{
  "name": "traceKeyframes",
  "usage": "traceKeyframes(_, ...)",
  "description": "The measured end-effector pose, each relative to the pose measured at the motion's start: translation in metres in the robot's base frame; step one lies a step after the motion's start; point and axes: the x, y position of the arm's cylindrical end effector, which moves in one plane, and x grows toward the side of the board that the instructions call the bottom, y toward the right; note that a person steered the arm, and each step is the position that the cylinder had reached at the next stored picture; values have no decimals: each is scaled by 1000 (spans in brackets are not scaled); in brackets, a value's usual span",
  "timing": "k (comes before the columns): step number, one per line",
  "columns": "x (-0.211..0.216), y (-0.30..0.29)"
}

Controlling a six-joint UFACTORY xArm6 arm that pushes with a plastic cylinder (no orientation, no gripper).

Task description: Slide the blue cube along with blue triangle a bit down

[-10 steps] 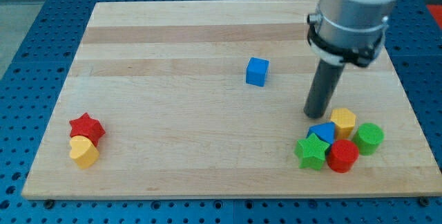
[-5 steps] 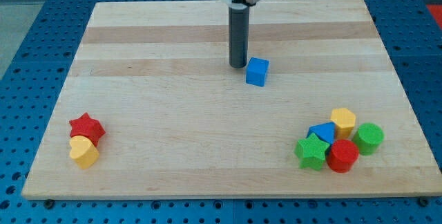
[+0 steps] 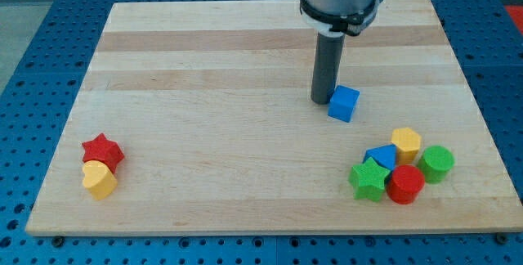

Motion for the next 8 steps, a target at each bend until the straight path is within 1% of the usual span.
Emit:
traceKeyframes(1,-12,17)
traceKeyframes(2,-13,19)
traceKeyframes(3,5,18)
traceKeyframes(4,38,22)
traceKeyframes(6,83,44)
traceKeyframes(8,86,46)
